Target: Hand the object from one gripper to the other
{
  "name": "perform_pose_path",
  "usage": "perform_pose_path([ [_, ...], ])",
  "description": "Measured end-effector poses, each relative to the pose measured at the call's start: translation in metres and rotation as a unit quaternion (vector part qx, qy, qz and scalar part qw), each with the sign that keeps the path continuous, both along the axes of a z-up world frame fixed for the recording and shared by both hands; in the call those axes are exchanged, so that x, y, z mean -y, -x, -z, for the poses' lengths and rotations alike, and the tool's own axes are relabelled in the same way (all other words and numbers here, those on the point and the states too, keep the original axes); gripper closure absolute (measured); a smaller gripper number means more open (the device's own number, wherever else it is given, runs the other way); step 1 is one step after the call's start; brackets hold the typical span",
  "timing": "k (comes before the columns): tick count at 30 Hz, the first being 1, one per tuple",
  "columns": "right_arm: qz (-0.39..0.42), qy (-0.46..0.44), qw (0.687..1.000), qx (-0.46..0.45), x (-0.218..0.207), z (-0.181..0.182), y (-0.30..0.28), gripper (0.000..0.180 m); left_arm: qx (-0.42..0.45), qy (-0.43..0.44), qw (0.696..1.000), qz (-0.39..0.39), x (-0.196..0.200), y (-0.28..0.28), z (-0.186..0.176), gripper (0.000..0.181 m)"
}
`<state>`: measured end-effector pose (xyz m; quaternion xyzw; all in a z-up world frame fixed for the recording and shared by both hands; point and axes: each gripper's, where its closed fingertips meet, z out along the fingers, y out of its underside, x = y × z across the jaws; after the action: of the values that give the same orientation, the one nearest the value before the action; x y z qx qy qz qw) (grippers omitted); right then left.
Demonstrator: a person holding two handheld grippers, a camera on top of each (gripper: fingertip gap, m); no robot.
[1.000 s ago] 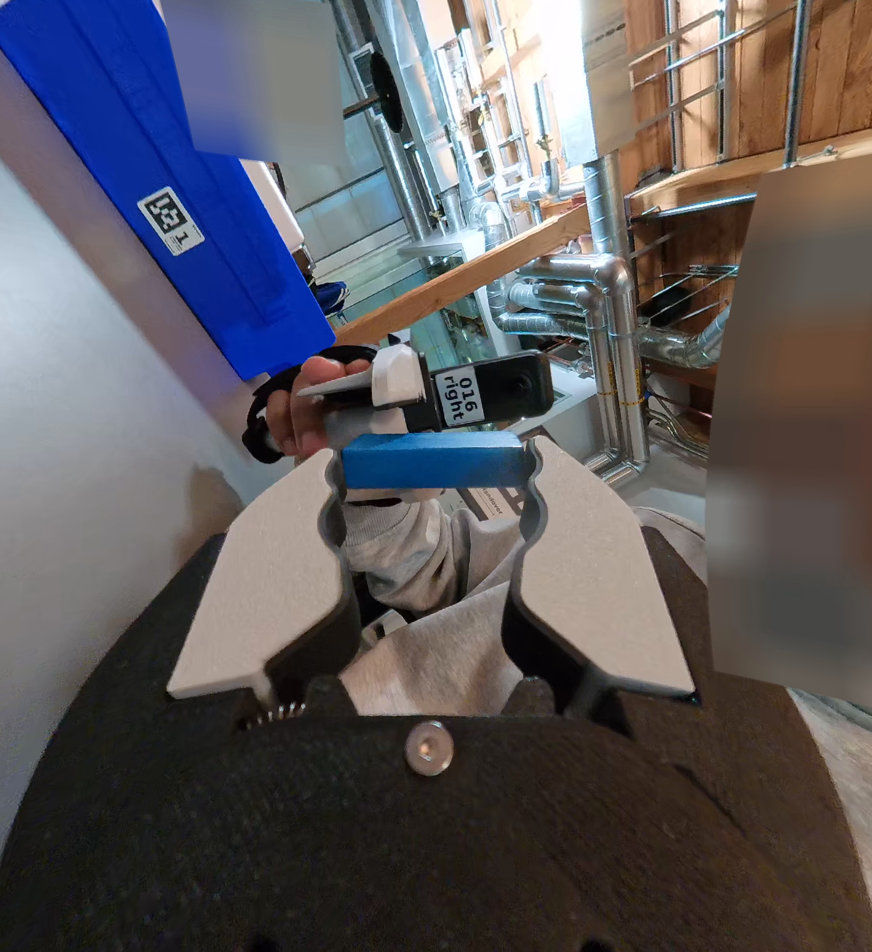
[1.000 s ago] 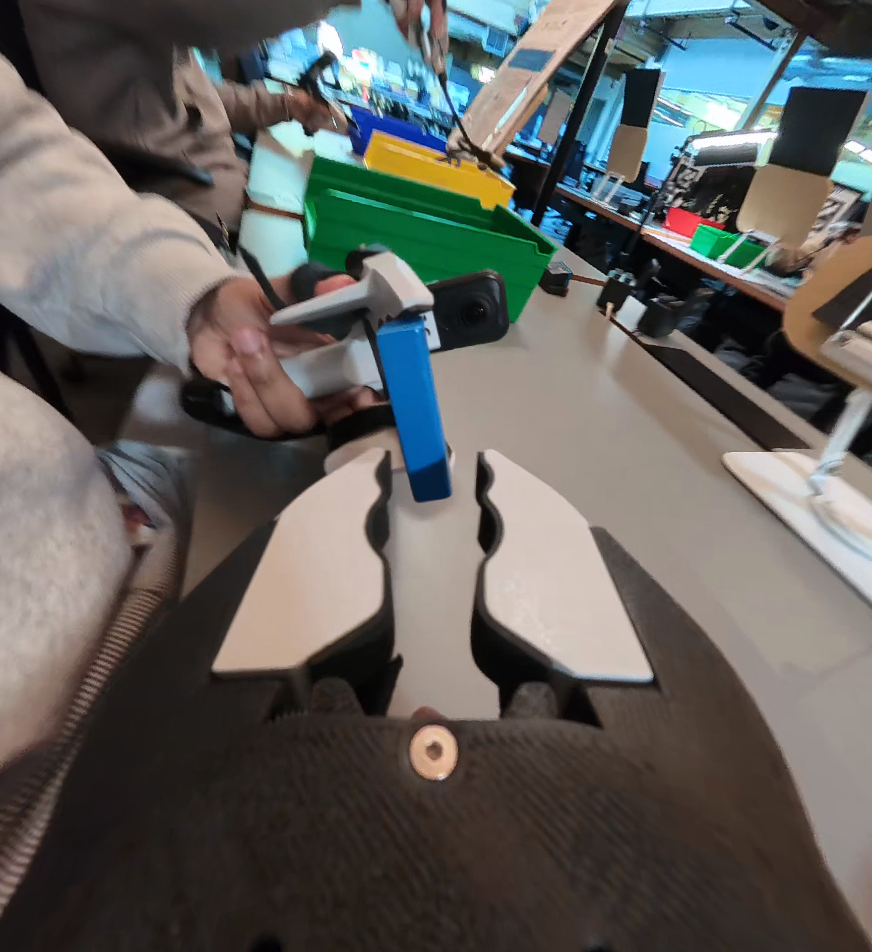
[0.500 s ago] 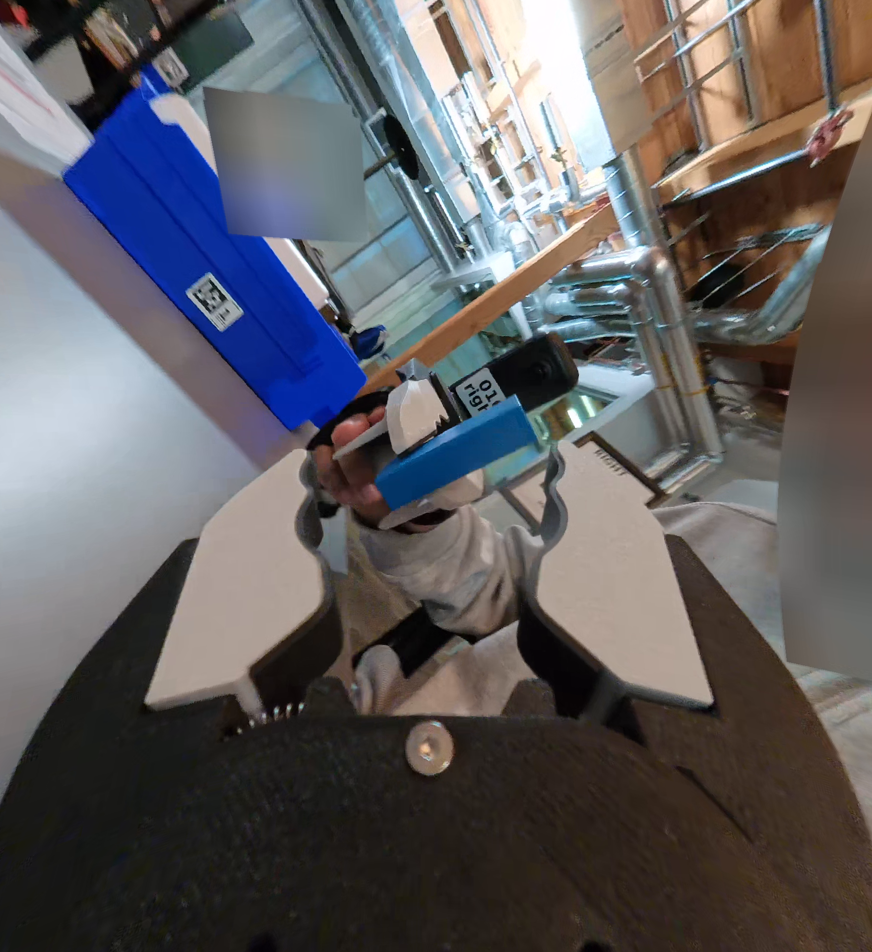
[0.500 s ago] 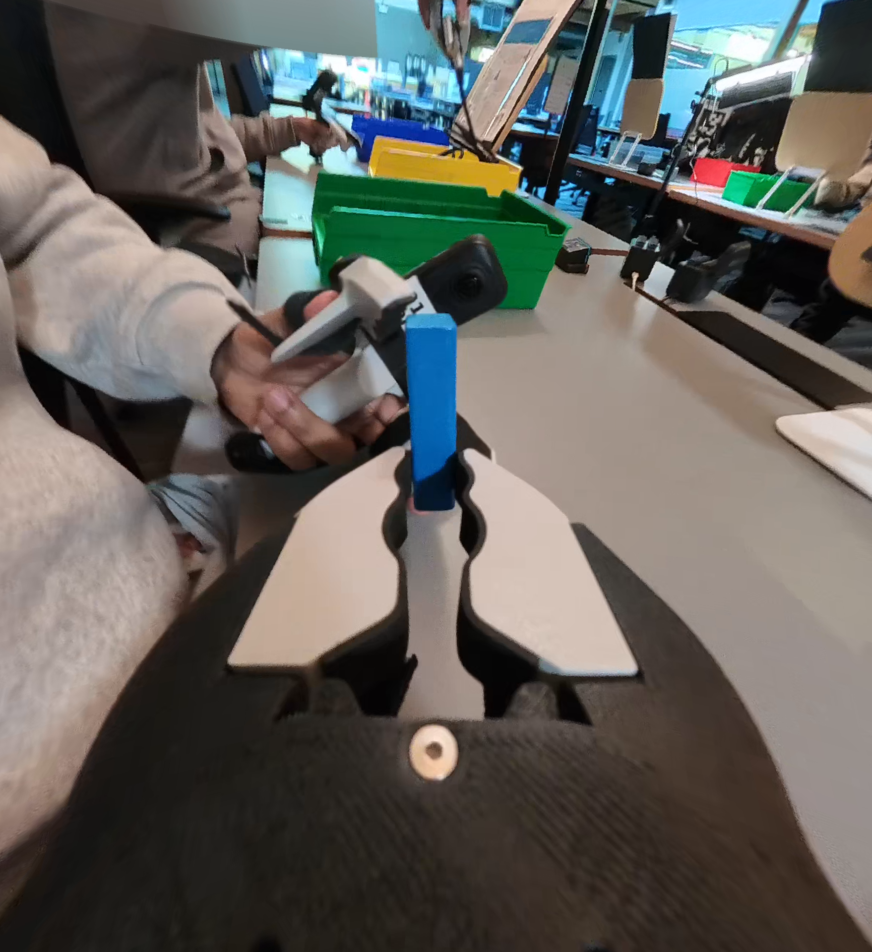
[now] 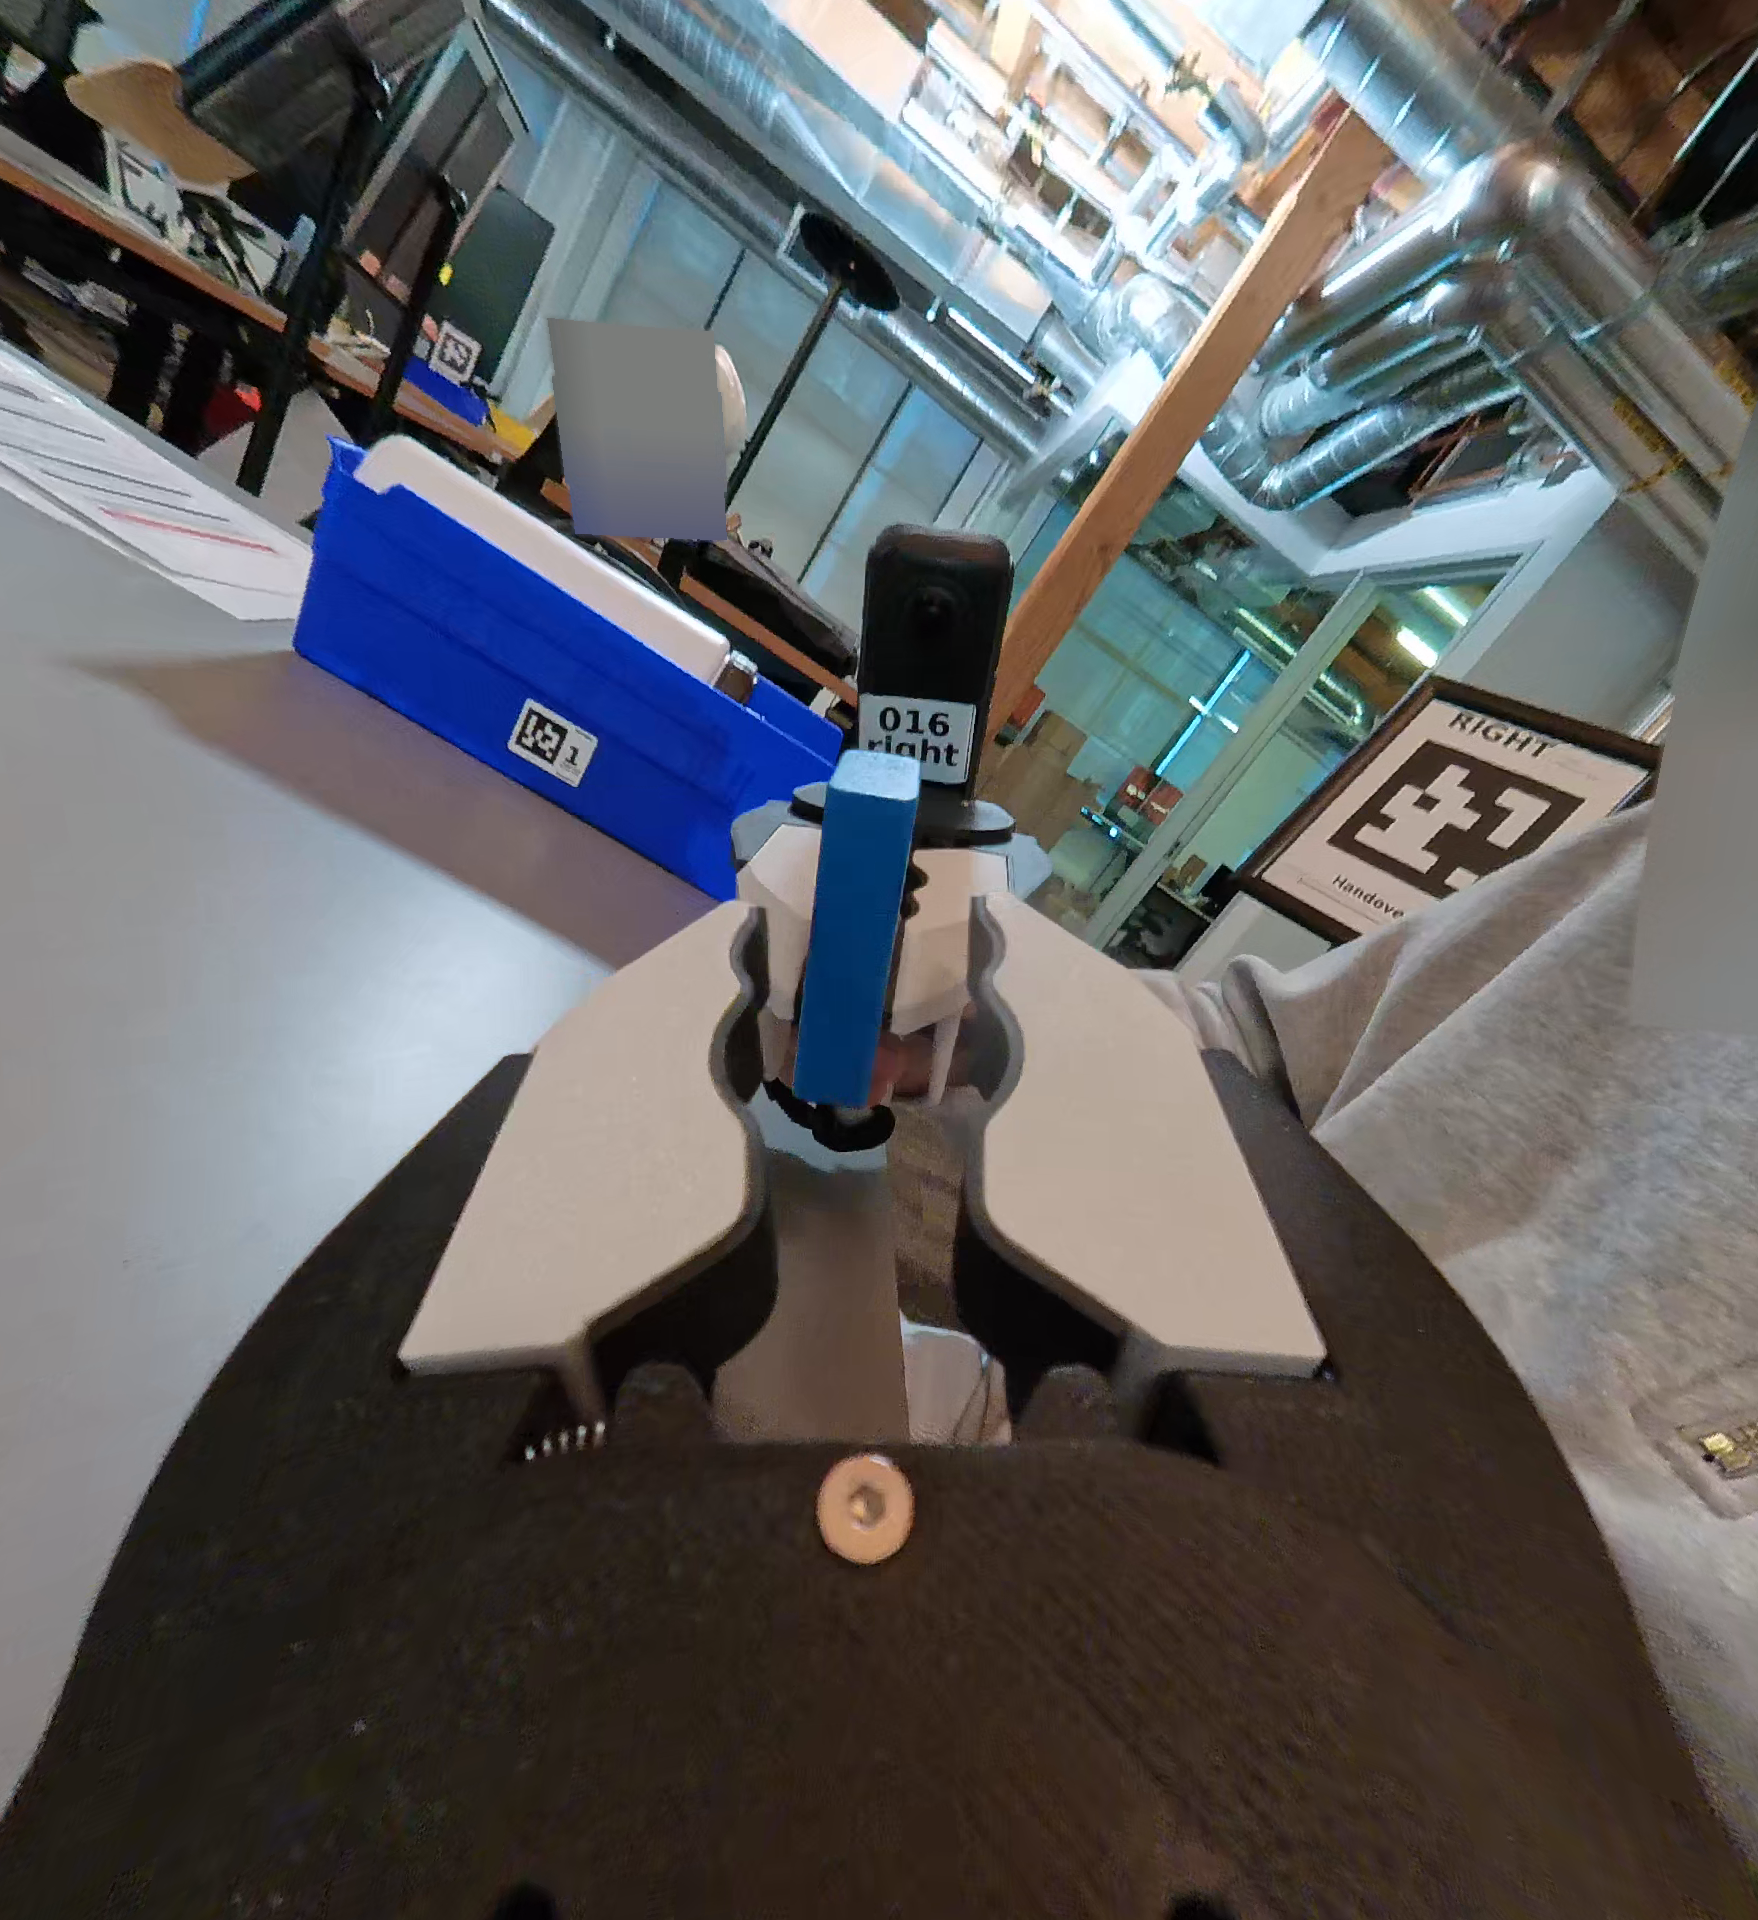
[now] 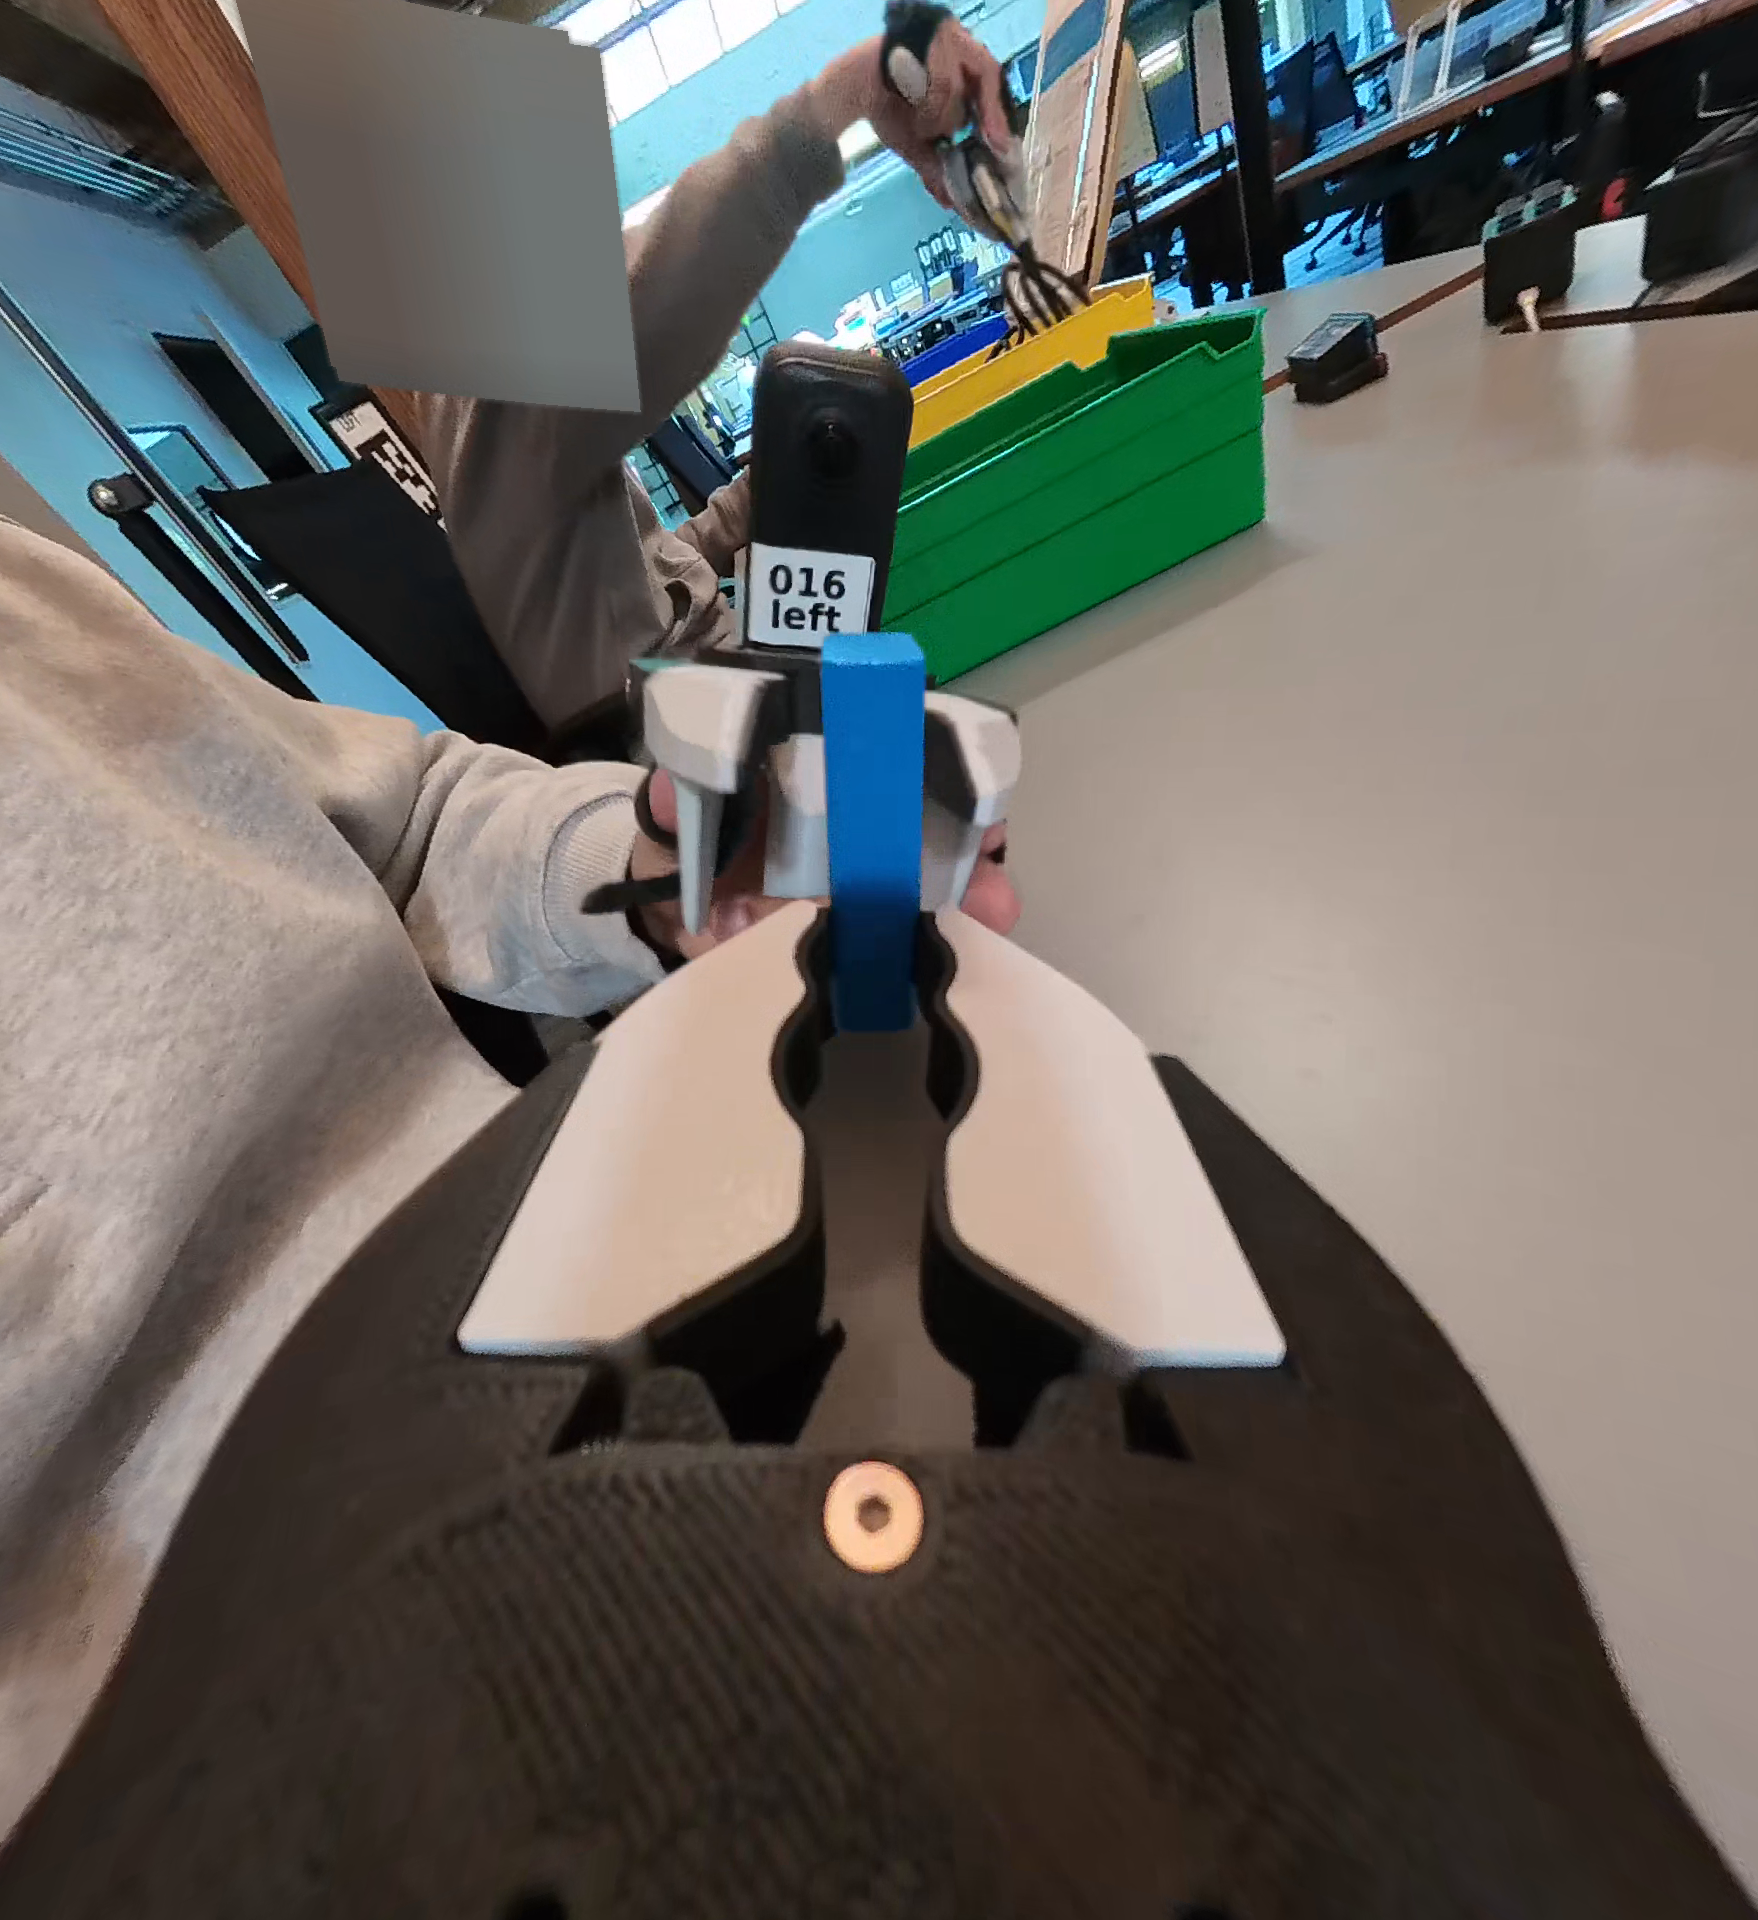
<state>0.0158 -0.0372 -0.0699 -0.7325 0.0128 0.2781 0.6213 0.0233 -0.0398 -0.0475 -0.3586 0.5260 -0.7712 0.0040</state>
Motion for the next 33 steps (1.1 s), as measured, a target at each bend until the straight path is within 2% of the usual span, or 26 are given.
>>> perform_pose_path([
  [5, -0.008, 0.007, 1.0, 0.008, -0.003, 0.004, 0.006, 0.163, 0.002, -0.018, 1.0, -0.003, 0.002, 0.001, 0.003, 0.162],
  [10, -0.01, 0.002, 1.0, 0.005, -0.004, 0.008, 0.006, 0.161, -0.003, -0.034, 0.999, -0.005, 0.001, -0.001, 0.007, 0.164],
  [13, 0.014, 0.004, 1.0, -0.007, -0.005, 0.009, -0.004, 0.142, -0.005, -0.02, 1.0, -0.008, -0.002, -0.001, 0.003, 0.164],
  [18, 0.087, -0.039, 0.995, 0.005, -0.001, -0.007, -0.03, 0.123, -0.022, -0.036, 0.999, -0.02, -0.007, -0.006, 0.012, 0.164],
  [20, 0.107, -0.067, 0.99, 0.059, 0.001, -0.015, -0.033, 0.113, -0.044, -0.009, 0.999, -0.01, -0.008, -0.007, 0.012, 0.164],
  [22, 0.102, -0.092, 0.979, 0.153, 0.001, -0.02, -0.026, 0.101, -0.081, 0.025, 0.996, 0.014, -0.007, -0.007, 0.016, 0.164],
  [24, 0.079, -0.104, 0.953, 0.273, 0.001, -0.016, -0.014, 0.09, -0.122, 0.057, 0.99, 0.044, -0.006, -0.007, 0.021, 0.164],
  [26, 0.06, -0.11, 0.927, 0.354, 0.001, -0.012, -0.004, 0.088, -0.162, 0.094, 0.979, 0.081, -0.004, -0.005, 0.024, 0.164],
  [30, 0.033, -0.112, 0.91, 0.397, 0.0, -0.005, 0.009, 0.088, -0.212, 0.154, 0.956, 0.13, -0.001, -0.001, 0.025, 0.164],
  [33, 0.026, -0.101, 0.902, 0.419, -0.001, 0.001, 0.009, 0.092, -0.22, 0.167, 0.948, 0.159, 0.003, 0.003, 0.023, 0.164],
])
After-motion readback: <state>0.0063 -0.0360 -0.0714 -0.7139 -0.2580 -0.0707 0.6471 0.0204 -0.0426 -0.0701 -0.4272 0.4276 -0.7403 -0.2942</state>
